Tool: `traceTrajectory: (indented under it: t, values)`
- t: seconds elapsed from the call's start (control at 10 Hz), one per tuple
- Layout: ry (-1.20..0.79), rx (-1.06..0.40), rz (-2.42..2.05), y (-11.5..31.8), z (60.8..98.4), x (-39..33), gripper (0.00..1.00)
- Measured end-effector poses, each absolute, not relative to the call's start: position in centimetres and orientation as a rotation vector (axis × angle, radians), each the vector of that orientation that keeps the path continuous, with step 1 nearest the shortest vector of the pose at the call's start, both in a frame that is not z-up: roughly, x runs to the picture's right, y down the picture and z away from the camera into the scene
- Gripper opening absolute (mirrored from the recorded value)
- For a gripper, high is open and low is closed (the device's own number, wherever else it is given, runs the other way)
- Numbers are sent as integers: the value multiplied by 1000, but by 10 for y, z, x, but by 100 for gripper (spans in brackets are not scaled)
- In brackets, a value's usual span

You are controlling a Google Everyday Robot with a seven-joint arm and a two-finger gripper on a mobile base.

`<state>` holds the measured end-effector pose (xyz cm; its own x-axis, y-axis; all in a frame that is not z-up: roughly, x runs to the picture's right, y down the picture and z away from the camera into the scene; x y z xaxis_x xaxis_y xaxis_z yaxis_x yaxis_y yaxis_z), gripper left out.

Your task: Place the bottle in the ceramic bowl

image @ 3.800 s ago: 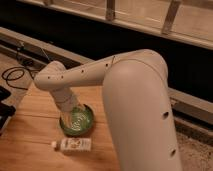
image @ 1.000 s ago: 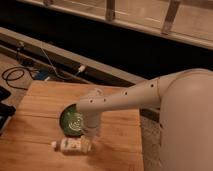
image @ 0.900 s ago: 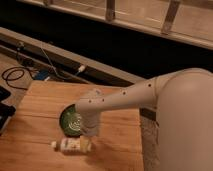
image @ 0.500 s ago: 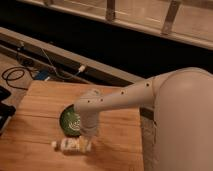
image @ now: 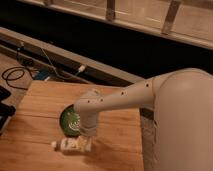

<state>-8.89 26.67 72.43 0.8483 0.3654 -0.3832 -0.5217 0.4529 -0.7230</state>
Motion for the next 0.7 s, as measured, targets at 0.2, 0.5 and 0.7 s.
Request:
traceTrajectory:
  t: [0.2,0.5,0.7]
  values:
    - [167,-961,549,269,726,-89,65]
    - [139,-977,524,273,732,-96,65]
    - [126,-981,508,273,735,-102,65]
